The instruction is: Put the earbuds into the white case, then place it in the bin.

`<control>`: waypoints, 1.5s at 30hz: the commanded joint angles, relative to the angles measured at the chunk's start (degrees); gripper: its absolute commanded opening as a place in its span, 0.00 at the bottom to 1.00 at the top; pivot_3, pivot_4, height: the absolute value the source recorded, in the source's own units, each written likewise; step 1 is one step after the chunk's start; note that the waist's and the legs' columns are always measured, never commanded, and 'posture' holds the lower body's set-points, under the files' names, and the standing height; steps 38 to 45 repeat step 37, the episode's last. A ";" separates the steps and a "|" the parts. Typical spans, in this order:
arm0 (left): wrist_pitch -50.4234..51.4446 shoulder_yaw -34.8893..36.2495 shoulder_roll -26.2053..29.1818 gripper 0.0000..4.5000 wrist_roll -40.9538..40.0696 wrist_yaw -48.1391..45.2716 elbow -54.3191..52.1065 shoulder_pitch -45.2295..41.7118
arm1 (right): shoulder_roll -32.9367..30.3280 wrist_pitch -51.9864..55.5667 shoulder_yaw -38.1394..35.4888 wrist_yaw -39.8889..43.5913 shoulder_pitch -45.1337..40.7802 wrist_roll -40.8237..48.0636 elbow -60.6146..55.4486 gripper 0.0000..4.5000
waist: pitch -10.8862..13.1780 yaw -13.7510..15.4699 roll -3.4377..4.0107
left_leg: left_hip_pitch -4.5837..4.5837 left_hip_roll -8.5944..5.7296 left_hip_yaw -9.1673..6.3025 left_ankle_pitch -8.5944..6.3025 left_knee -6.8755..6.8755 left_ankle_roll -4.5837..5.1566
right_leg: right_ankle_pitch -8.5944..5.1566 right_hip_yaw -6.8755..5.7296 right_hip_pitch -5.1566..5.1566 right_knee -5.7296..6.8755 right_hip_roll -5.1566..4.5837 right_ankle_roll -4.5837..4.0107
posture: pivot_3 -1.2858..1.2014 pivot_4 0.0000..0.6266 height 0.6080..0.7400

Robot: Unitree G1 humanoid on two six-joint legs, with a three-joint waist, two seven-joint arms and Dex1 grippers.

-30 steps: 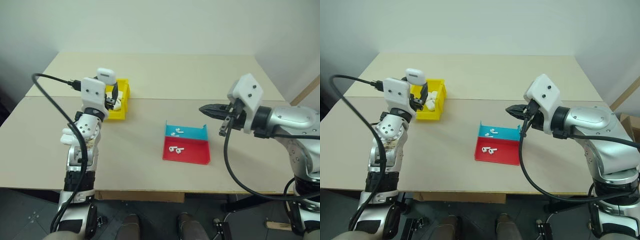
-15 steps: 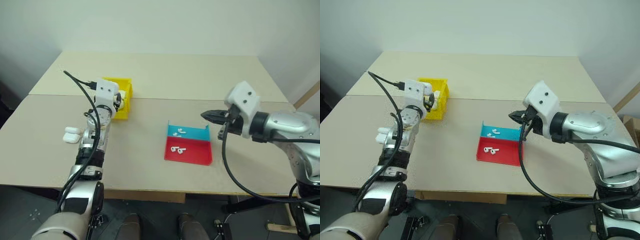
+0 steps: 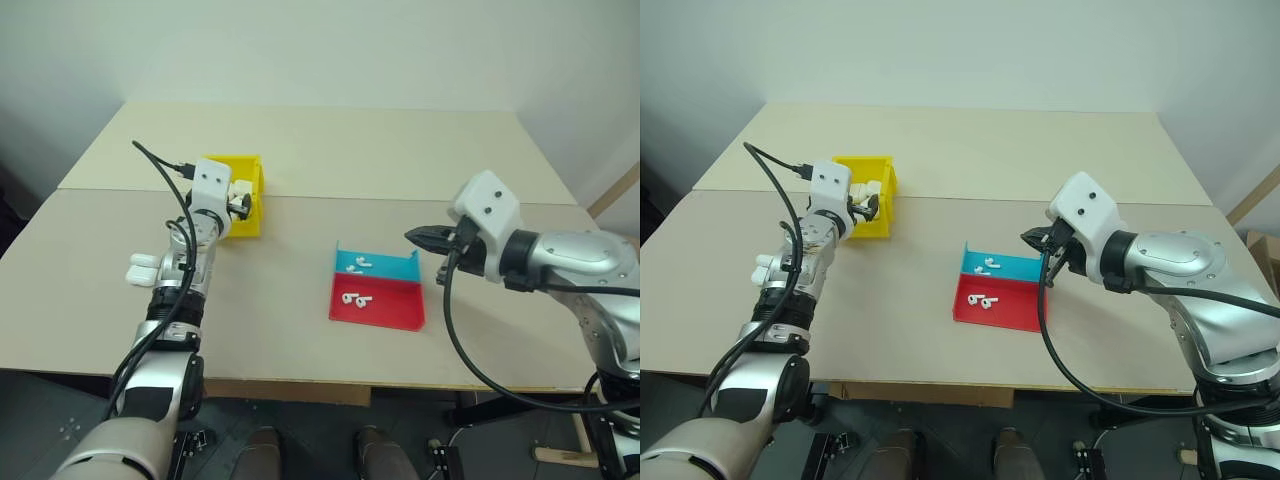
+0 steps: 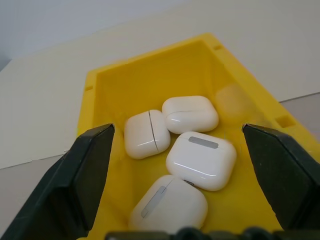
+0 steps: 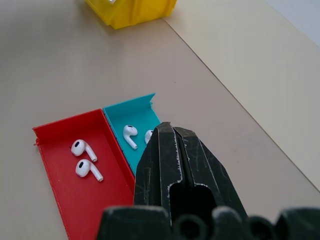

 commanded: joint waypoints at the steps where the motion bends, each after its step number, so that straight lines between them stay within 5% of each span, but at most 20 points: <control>1: 0.27 0.87 1.30 0.99 -4.34 -5.72 -13.29 3.09 | -2.49 -2.56 -1.82 1.76 -0.12 0.69 -1.42 0.00 | 0.00 -0.03 0.00 | 0.00 0.00 0.00 0.00 0.00 0.00 | 0.00 0.00 0.00 0.00 0.00 0.00 | 0.52 0.24 1.00; 9: -1.12 3.95 11.96 0.99 -21.94 -31.53 -43.62 23.61 | -7.72 -24.66 -12.41 16.61 13.08 1.78 -0.91 0.00 | 0.00 -0.32 0.02 | 0.11 0.07 0.05 0.00 -0.03 -0.01 | 0.00 0.03 0.08 -0.02 0.01 0.00 | 0.52 0.24 1.00; 20: 4.43 19.07 26.34 0.99 -40.40 -47.26 -61.87 47.74 | -11.78 -37.50 -23.49 29.01 24.68 3.31 3.44 0.00 | 0.00 -0.38 0.00 | 0.62 0.16 0.13 -0.01 -0.05 -0.01 | -0.04 0.04 0.66 -0.23 0.03 0.04 | 0.52 0.24 1.00; 26: 5.54 23.79 28.59 0.99 -43.29 -48.61 -63.57 53.18 | -12.03 -39.32 -24.42 29.88 27.11 2.42 5.78 0.00 | 0.01 -0.19 0.00 | 0.77 0.17 0.16 -0.01 -0.05 0.00 | -0.05 0.04 0.81 -0.28 0.03 0.03 | 0.52 0.24 1.00; 45: 5.15 23.81 28.36 0.99 -43.22 -46.50 -65.10 55.74 | -12.49 -41.48 -20.36 28.38 25.59 0.61 7.93 0.00 | 0.01 -0.22 0.00 | 0.80 0.19 0.21 -0.01 -0.16 -0.01 | -0.06 0.07 0.83 -0.42 0.05 0.02 | 0.52 0.24 1.00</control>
